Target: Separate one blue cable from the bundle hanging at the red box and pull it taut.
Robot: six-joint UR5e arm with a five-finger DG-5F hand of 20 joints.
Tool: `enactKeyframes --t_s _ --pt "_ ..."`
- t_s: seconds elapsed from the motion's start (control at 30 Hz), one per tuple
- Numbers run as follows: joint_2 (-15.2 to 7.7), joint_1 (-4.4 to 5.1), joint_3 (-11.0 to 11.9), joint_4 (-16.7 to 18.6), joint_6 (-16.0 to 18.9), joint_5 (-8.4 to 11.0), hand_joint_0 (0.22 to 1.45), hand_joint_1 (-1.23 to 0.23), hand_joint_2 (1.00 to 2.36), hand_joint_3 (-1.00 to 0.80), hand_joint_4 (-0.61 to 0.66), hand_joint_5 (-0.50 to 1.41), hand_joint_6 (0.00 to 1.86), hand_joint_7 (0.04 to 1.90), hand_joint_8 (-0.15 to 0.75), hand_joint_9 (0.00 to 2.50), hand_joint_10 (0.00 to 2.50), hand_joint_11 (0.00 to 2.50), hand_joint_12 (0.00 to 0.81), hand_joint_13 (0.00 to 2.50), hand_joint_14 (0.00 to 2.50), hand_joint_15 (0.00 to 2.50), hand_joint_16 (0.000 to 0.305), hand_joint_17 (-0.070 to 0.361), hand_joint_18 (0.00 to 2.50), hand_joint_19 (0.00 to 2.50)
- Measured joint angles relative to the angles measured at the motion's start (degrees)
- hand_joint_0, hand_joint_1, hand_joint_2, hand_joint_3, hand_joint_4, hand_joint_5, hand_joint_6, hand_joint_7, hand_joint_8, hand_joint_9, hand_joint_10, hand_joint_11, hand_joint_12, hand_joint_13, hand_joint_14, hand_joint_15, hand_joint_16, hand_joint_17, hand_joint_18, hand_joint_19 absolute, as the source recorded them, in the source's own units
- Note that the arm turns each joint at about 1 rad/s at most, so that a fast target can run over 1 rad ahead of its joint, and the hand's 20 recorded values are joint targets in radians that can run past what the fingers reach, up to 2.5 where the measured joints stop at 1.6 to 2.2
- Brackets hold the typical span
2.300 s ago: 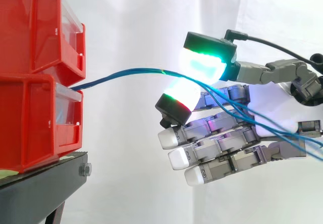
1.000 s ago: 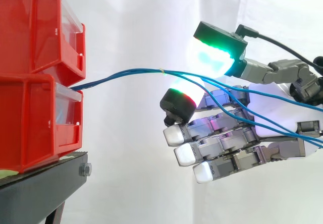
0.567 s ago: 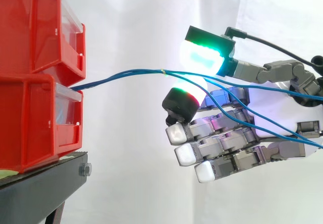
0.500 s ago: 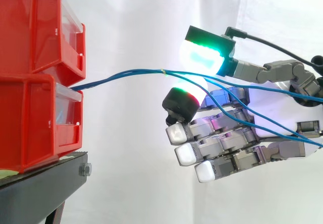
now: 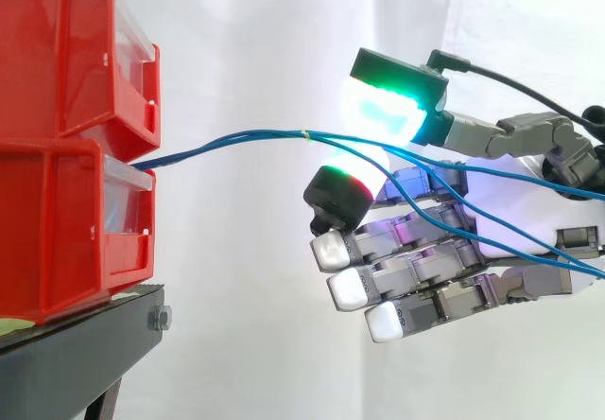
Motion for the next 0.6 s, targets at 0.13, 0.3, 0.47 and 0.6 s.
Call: enactKeyframes --t_s 0.13,0.3,0.47,0.6 --pt "0.0 0.0 0.0 0.0 0.0 0.0 0.53 -0.89 1.0 -0.5 0.06 -0.2 0.85 1.1 0.219 0.8 0.02 0.63 0.319 0.79 0.02 0.47 0.044 0.099 0.72 0.45" --pt "0.0 0.0 0.0 0.0 0.1 0.0 0.46 -0.83 1.0 -0.5 0.1 -0.2 0.84 1.05 0.24 0.81 0.02 0.64 0.345 0.8 0.02 0.47 0.049 0.111 0.74 0.45" --pt "0.0 0.0 0.0 -0.1 0.1 0.0 0.44 -0.72 1.0 -0.5 0.11 -0.2 0.84 1.03 0.246 0.81 0.02 0.62 0.353 0.8 0.02 0.47 0.051 0.114 0.75 0.45" --pt "0.0 0.0 0.0 -0.1 0.1 0.0 0.52 -0.55 1.0 -0.5 0.09 -0.19 0.82 1.09 0.235 0.83 0.02 0.63 0.33 0.79 0.02 0.47 0.045 0.102 0.71 0.47"
